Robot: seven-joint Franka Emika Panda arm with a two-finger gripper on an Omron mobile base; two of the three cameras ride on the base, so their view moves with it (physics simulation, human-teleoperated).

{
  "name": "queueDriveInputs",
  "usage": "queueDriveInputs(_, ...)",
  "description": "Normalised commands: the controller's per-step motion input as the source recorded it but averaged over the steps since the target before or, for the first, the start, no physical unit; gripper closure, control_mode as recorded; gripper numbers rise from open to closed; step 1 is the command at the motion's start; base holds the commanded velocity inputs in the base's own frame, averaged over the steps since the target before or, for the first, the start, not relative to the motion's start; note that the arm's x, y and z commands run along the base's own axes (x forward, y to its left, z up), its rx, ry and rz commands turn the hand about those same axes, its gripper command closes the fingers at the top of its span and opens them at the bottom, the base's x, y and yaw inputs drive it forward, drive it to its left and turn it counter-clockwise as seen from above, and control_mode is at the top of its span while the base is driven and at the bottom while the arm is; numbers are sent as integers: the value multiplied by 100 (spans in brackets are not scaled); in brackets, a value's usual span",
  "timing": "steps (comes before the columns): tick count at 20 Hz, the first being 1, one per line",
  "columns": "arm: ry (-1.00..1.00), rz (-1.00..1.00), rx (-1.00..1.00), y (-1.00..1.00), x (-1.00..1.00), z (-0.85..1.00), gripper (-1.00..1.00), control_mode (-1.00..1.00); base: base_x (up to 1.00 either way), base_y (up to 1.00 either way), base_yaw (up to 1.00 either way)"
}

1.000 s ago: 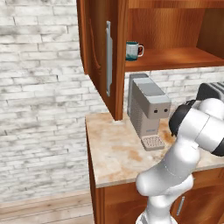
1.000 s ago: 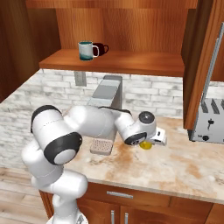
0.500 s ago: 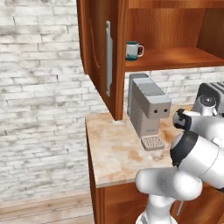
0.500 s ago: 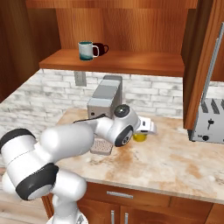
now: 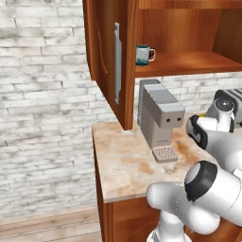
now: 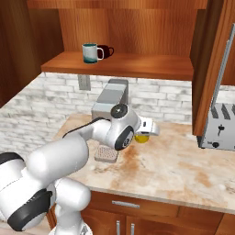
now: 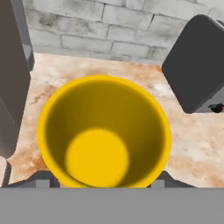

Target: Pick the mug on the counter and place it in the cabinet with the handle facing the right, like the mugs already inside.

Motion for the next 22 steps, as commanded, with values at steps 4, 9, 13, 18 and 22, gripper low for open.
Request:
queueDriveInputs(4, 7, 0, 2, 0, -18, 56, 100, -100, 0, 0, 0)
queueDriveInputs(9, -2, 9, 13, 4, -23, 22, 100, -100, 0, 0, 0)
queueDriveInputs(13, 0, 13, 1, 11, -40, 73, 100, -100, 0, 0, 0)
queueDriveInputs(18, -1, 16, -2, 21, -42, 53, 100, -100, 0, 0, 0)
queueDriveInputs(22, -3, 29, -5, 26, -40, 33, 100, -100, 0, 0, 0)
